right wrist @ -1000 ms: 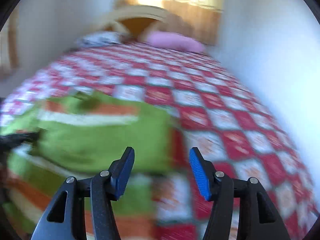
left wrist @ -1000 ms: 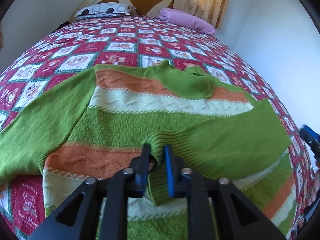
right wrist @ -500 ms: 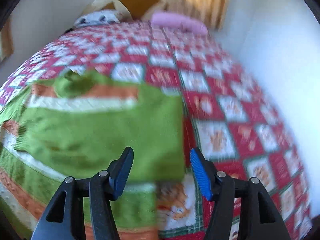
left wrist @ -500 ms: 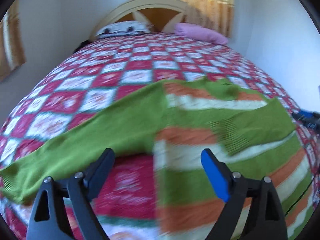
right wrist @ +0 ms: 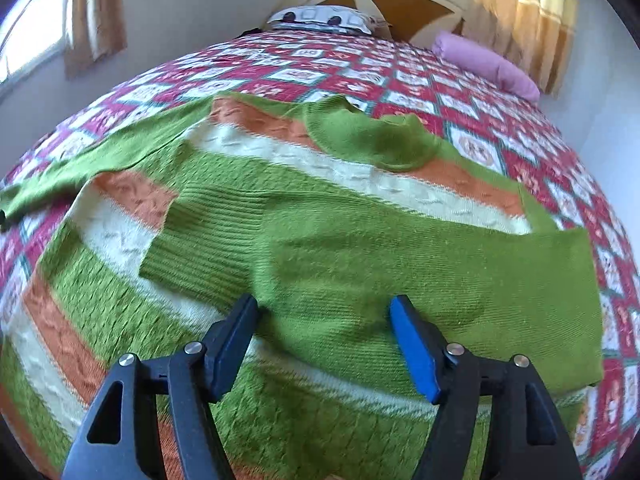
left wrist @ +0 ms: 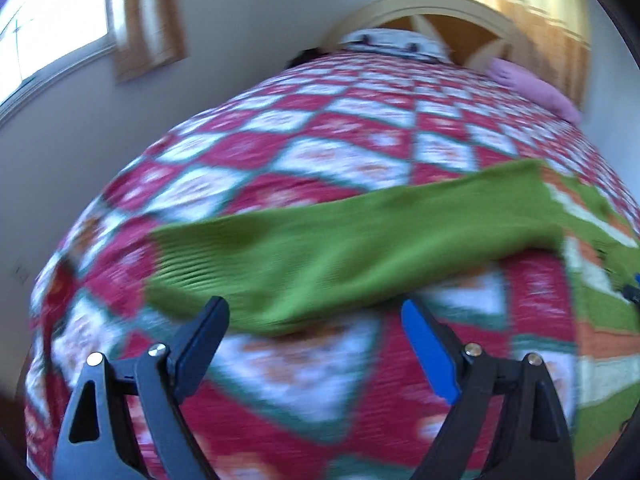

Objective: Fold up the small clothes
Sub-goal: 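Open the left gripper, move it to the other sleeve cuff and grasp it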

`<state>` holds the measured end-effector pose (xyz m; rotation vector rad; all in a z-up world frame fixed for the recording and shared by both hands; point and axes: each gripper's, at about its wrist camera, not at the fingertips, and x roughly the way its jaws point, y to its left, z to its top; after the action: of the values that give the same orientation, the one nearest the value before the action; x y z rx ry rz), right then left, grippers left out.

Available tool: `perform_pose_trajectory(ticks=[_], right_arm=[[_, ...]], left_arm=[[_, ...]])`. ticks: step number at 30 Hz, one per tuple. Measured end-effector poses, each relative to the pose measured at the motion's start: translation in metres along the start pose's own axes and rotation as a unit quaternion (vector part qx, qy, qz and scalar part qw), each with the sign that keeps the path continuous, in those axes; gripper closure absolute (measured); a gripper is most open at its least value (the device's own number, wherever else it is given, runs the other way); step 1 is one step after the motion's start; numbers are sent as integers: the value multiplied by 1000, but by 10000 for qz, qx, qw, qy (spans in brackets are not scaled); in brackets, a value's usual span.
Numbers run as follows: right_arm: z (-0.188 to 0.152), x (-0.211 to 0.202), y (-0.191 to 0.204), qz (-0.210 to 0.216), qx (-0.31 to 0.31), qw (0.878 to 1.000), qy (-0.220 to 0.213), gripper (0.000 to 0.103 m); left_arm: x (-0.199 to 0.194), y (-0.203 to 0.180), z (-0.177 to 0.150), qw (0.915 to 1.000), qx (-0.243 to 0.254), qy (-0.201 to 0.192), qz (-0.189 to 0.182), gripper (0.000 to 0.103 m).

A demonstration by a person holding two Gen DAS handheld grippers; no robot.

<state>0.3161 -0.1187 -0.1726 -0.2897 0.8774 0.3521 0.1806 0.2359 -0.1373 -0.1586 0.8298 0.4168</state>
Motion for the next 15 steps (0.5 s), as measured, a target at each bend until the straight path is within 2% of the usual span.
perform_pose_trajectory(ticks=[4,7,10,13,15], right_arm=[[-2,1,-4,103,58,9999,-27,29],[2,4,-1,40,2,10000,-58,28],[3,4,-1,42,-1,10000,-66,28],[2,3,-1,46,6,10000,-85,27],[1,3,-1,30,-5,10000,-93,27]], left_arm=[[0,55,-10,9972,-679,78,308,12],[-4,84,-16,9922,-1194,46,355,12],[-6,99,-18,9874,-1547,-10,334,12],[-5,101,-15,9848,-1718,-61,229,17],[-4,98,-11,9849,-1727,-97,118,27]])
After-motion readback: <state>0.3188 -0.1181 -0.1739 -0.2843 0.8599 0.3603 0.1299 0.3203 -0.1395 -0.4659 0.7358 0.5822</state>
